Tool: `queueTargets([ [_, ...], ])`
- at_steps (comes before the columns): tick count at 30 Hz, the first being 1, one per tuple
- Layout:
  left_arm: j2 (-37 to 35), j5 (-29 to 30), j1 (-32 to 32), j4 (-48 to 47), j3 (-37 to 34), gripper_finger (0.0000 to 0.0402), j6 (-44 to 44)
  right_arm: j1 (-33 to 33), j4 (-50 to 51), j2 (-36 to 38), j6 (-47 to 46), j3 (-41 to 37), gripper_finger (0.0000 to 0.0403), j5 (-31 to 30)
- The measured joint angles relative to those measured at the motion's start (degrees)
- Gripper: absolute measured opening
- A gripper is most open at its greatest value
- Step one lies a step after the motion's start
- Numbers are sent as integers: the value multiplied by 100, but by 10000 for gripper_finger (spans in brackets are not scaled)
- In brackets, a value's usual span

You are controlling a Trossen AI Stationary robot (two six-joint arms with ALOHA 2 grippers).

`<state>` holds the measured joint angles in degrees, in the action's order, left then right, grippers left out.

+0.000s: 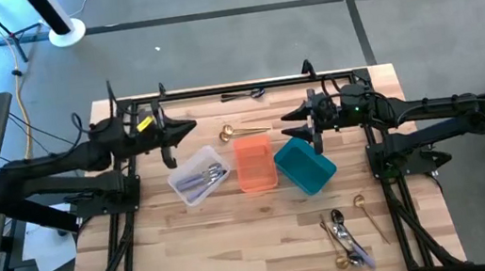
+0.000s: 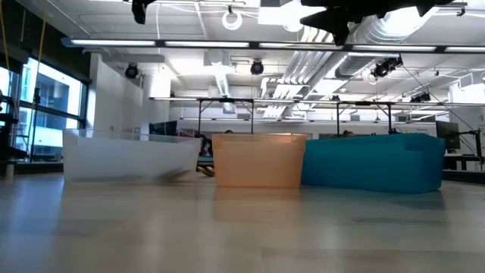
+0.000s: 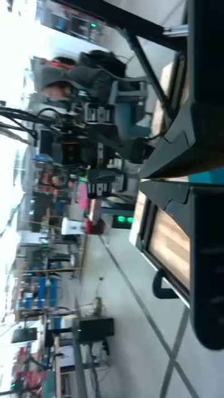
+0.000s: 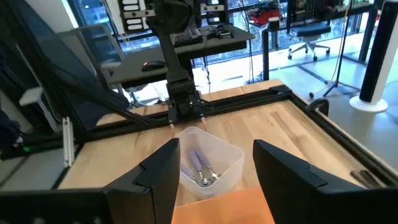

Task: Sort silverware by color (type)
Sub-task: Put the purple spoon into the white bin

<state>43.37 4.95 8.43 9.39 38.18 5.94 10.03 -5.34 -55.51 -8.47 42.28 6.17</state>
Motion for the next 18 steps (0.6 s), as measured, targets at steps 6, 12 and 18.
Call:
queueTargets([
  [6, 27, -81, -2, 446, -222, 1, -5, -1, -4, 0, 48, 0, 188, 1],
  [12, 34, -81, 2, 564, -222, 0, -201, -1, -15, 0, -49, 0, 188, 2],
  [18, 38, -83, 2, 559, -222, 0, -202, -1, -209, 0, -4, 0, 164, 114],
])
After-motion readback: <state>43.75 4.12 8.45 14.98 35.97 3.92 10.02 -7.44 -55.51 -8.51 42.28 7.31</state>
